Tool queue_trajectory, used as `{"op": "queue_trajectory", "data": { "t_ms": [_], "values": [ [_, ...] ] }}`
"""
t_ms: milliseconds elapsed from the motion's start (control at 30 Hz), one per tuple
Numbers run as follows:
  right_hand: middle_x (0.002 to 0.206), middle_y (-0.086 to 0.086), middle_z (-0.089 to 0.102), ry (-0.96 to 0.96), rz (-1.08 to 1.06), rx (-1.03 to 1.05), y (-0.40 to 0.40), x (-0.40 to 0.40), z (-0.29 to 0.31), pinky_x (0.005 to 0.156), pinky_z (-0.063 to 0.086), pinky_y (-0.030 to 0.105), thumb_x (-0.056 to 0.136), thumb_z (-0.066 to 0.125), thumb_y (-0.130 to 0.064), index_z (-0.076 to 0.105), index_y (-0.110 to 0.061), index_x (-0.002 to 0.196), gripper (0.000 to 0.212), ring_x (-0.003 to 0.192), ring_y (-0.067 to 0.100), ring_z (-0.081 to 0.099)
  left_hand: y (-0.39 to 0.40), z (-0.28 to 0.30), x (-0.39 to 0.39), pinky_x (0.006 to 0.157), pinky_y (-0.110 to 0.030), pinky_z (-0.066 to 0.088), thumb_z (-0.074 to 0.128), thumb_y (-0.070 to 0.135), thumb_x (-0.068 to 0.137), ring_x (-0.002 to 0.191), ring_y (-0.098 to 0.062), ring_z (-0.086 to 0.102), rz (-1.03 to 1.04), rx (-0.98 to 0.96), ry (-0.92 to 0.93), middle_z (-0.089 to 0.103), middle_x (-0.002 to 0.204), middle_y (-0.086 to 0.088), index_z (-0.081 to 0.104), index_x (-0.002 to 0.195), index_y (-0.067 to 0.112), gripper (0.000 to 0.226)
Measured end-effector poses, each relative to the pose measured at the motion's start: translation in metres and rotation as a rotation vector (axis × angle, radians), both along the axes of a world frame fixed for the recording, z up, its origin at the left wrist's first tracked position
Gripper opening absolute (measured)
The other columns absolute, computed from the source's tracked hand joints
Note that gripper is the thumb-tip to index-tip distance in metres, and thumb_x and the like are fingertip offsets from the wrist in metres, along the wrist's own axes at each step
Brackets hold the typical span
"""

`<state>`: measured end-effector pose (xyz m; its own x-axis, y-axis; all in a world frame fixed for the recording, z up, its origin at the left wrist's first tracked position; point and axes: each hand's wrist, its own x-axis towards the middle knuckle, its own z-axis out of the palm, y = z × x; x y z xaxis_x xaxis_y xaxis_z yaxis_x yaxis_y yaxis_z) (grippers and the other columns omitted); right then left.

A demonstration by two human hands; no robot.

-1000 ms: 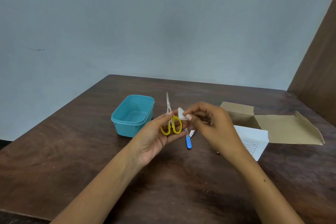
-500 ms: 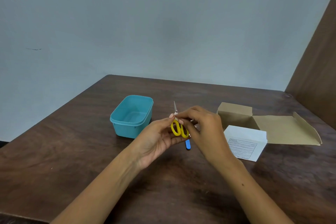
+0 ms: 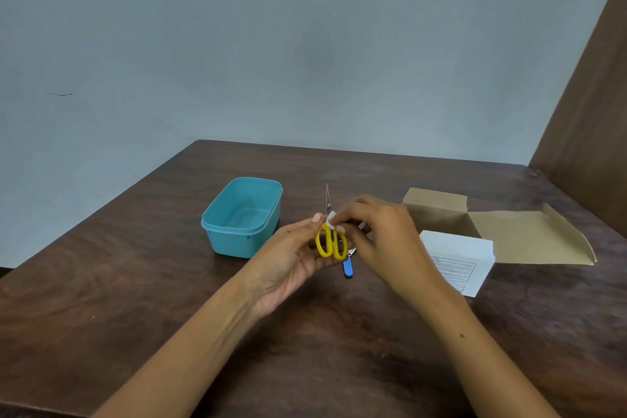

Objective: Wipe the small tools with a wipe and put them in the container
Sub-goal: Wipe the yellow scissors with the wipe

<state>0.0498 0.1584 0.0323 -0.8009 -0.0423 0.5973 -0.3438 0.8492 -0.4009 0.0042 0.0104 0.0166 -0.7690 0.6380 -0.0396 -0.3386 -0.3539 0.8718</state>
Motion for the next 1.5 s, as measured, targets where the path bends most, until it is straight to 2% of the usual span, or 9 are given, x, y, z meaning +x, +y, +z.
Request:
{"op": "queue_trajectory", "data": {
  "t_ms": [233, 433, 667, 833, 967, 1067, 1200, 1367, 1500],
  "values": [
    [0.088, 0.003, 0.069, 0.073, -0.087, -0.052, -0.002, 0.000, -0.002, 0.065, 0.047, 0.020, 0.081, 0.068, -0.004, 0.073, -0.013, 0.089, 0.013, 0.076, 0.015, 0.062, 0.003, 0.001, 0.002, 0.077, -0.031, 0.057, 0.044, 0.024, 0.097, 0.087, -0.019, 0.070, -0.070, -0.025, 0.030, 0.071, 0.095, -0.013, 0.064, 0.108, 0.000, 0.033],
    [0.091, -0.002, 0.068, -0.043, 0.026, -0.096, -0.004, 0.001, 0.000, 0.069, 0.051, 0.028, 0.084, 0.065, -0.006, 0.072, -0.019, 0.088, 0.015, 0.082, 0.014, 0.061, 0.001, 0.001, -0.001, 0.086, -0.037, 0.055, 0.045, 0.023, 0.096, 0.086, -0.019, 0.067, -0.038, 0.003, 0.037, 0.067, 0.092, -0.012, 0.066, 0.100, 0.000, 0.031],
    [0.090, -0.004, 0.069, -0.113, 0.037, -0.166, -0.001, 0.004, 0.005, 0.068, 0.043, 0.011, 0.083, 0.067, -0.008, 0.073, -0.019, 0.088, 0.013, 0.080, 0.008, 0.061, 0.004, 0.001, 0.001, 0.090, -0.039, 0.054, 0.047, 0.020, 0.095, 0.088, -0.020, 0.068, -0.037, 0.021, -0.013, 0.069, 0.095, -0.013, 0.069, 0.101, 0.002, 0.029],
    [0.093, -0.006, 0.070, -0.119, 0.071, -0.177, -0.002, 0.005, 0.003, 0.069, 0.046, 0.013, 0.081, 0.070, -0.008, 0.075, -0.021, 0.088, 0.015, 0.082, 0.007, 0.061, 0.002, 0.000, -0.005, 0.092, -0.042, 0.052, 0.056, 0.020, 0.086, 0.101, -0.027, 0.059, 0.003, 0.091, -0.137, 0.059, 0.113, -0.024, 0.061, 0.119, 0.001, 0.039],
    [0.091, -0.007, 0.068, 0.029, 0.029, -0.128, -0.006, 0.004, -0.001, 0.069, 0.048, 0.009, 0.081, 0.070, -0.005, 0.074, -0.020, 0.090, 0.018, 0.080, 0.002, 0.059, 0.002, 0.000, -0.006, 0.090, -0.042, 0.054, 0.059, 0.019, 0.082, 0.089, -0.021, 0.063, -0.014, 0.134, -0.174, 0.066, 0.098, -0.016, 0.062, 0.118, 0.003, 0.040],
    [0.089, -0.005, 0.070, -0.027, 0.118, -0.077, -0.003, 0.004, 0.002, 0.070, 0.051, 0.015, 0.079, 0.071, -0.004, 0.075, -0.019, 0.089, 0.018, 0.079, 0.006, 0.062, 0.000, -0.001, -0.008, 0.088, -0.041, 0.054, 0.060, 0.016, 0.080, 0.084, -0.024, 0.066, 0.018, 0.150, -0.209, 0.068, 0.098, -0.019, 0.065, 0.113, 0.003, 0.036],
    [0.088, -0.003, 0.071, -0.155, 0.169, -0.026, 0.003, 0.007, 0.009, 0.069, 0.049, 0.013, 0.079, 0.072, -0.006, 0.076, -0.020, 0.088, 0.017, 0.079, 0.009, 0.063, -0.001, -0.002, -0.009, 0.090, -0.043, 0.052, 0.061, 0.016, 0.078, 0.103, -0.031, 0.063, 0.046, 0.115, -0.200, 0.066, 0.104, -0.021, 0.067, 0.110, 0.005, 0.034],
    [0.086, -0.008, 0.067, 0.032, 0.107, -0.105, -0.005, 0.006, 0.001, 0.069, 0.051, 0.014, 0.080, 0.070, -0.003, 0.074, -0.020, 0.089, 0.020, 0.077, 0.004, 0.061, 0.001, 0.000, -0.009, 0.086, -0.041, 0.056, 0.062, 0.011, 0.076, 0.083, -0.024, 0.068, 0.039, 0.186, -0.254, 0.069, 0.096, -0.020, 0.070, 0.103, 0.002, 0.029],
    [0.086, -0.008, 0.068, -0.081, 0.172, -0.057, -0.003, 0.007, 0.005, 0.068, 0.047, 0.010, 0.079, 0.071, -0.004, 0.075, -0.019, 0.088, 0.018, 0.075, 0.003, 0.061, 0.001, 0.000, -0.009, 0.078, -0.037, 0.057, 0.060, 0.012, 0.076, 0.094, -0.029, 0.066, 0.073, 0.172, -0.232, 0.067, 0.095, -0.019, 0.068, 0.102, 0.002, 0.028]
  ]
}}
